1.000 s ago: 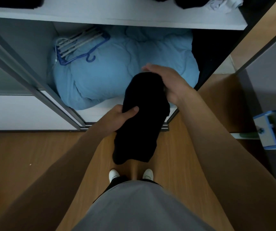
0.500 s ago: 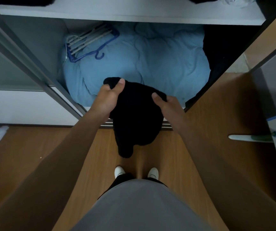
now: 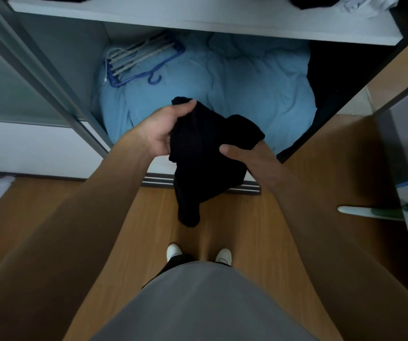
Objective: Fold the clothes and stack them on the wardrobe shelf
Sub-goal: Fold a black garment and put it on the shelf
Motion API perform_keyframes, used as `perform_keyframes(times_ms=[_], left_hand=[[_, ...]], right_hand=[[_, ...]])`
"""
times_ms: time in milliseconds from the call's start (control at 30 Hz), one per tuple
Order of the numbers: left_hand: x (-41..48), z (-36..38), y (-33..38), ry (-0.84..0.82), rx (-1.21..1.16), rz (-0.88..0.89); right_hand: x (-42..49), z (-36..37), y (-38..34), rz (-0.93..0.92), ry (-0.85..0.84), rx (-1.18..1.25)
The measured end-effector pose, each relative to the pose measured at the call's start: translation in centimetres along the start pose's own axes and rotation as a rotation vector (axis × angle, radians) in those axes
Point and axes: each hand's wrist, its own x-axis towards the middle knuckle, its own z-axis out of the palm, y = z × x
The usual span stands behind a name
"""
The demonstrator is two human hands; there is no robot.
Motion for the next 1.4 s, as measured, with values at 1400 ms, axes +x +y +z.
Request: perform_keyframes(times_ms=[1400], left_hand=[[-0.3,0.1,-1.4,0.136,0.002,0.117]], right_hand=[[0.7,0.9,-1.2,0.049,0.044,0.592]])
